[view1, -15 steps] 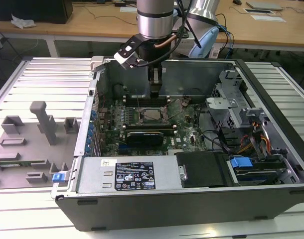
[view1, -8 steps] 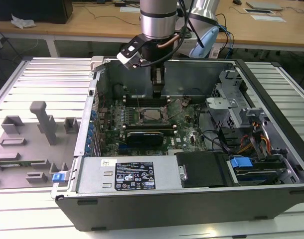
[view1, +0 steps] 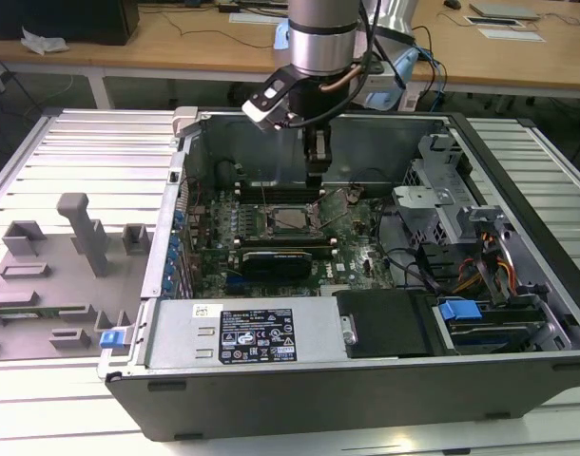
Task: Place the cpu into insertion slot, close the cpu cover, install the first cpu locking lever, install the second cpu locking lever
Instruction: 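Close the cpu cover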
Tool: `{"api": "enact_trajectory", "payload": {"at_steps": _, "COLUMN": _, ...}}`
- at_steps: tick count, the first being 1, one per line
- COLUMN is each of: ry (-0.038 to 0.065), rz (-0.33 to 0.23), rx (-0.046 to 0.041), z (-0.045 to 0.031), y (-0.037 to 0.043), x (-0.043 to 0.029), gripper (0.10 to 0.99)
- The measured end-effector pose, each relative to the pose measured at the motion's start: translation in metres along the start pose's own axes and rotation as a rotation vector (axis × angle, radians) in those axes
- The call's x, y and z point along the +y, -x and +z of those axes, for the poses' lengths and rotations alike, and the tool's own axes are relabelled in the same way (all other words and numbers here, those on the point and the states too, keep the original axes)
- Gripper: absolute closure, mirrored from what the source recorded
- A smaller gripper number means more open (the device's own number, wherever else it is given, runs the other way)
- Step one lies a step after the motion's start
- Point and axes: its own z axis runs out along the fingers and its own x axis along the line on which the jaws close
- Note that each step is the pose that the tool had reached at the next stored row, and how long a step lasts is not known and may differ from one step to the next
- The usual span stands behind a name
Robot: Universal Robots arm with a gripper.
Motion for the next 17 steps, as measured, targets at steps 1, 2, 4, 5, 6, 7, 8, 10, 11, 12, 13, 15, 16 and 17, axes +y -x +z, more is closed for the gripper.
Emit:
{"api": "enact_trajectory", "payload": {"at_steps": 1, "ry": 0.000, "rz": 0.000, "rx": 0.0000, "z": 0.0005, "y": -0.0001, "x": 0.0075, "gripper": 0.980}}
{"api": "enact_trajectory", "payload": {"at_steps": 2, "ry": 0.000, "rz": 0.000, "rx": 0.0000, "z": 0.0010, "y": -0.0003, "x": 0.0161, "gripper": 0.980}}
{"api": "enact_trajectory", "payload": {"at_steps": 4, "ry": 0.000, "rz": 0.000, "rx": -0.0001, "z": 0.0016, "y": -0.0005, "x": 0.0254, "gripper": 0.980}}
{"api": "enact_trajectory", "payload": {"at_steps": 5, "ry": 0.000, "rz": 0.000, "rx": -0.0002, "z": 0.0019, "y": -0.0006, "x": 0.0305, "gripper": 0.980}}
{"api": "enact_trajectory", "payload": {"at_steps": 6, "ry": 0.000, "rz": 0.000, "rx": 0.0000, "z": 0.0022, "y": -0.0006, "x": 0.0338, "gripper": 0.980}}
{"api": "enact_trajectory", "payload": {"at_steps": 7, "ry": 0.000, "rz": 0.000, "rx": 0.0000, "z": 0.0024, "y": -0.0007, "x": 0.0369, "gripper": 0.980}}
{"api": "enact_trajectory", "payload": {"at_steps": 8, "ry": 0.000, "rz": 0.000, "rx": 0.0002, "z": 0.0027, "y": -0.0008, "x": 0.0406, "gripper": 0.980}}
{"api": "enact_trajectory", "payload": {"at_steps": 10, "ry": 0.000, "rz": 0.000, "rx": 0.0000, "z": 0.0033, "y": -0.0009, "x": 0.0510, "gripper": 0.980}}
{"api": "enact_trajectory", "payload": {"at_steps": 11, "ry": 0.000, "rz": 0.000, "rx": 0.0000, "z": 0.0035, "y": -0.0010, "x": 0.0545, "gripper": 0.980}}
{"api": "enact_trajectory", "payload": {"at_steps": 12, "ry": 0.000, "rz": 0.000, "rx": 0.0000, "z": 0.0037, "y": -0.0010, "x": 0.0573, "gripper": 0.980}}
{"api": "enact_trajectory", "payload": {"at_steps": 13, "ry": -0.001, "rz": 0.000, "rx": 0.0000, "z": 0.0038, "y": -0.0011, "x": 0.0600, "gripper": 0.980}}
{"api": "enact_trajectory", "payload": {"at_steps": 15, "ry": -0.001, "rz": 0.000, "rx": 0.0000, "z": 0.0043, "y": -0.0012, "x": 0.0667, "gripper": 0.980}}
{"api": "enact_trajectory", "payload": {"at_steps": 16, "ry": -0.001, "rz": 0.000, "rx": -0.0001, "z": 0.0043, "y": -0.0013, "x": 0.0676, "gripper": 0.980}}
{"api": "enact_trajectory", "payload": {"at_steps": 17, "ry": -0.001, "rz": 0.000, "rx": -0.0001, "z": 0.0043, "y": -0.0012, "x": 0.0677, "gripper": 0.980}}
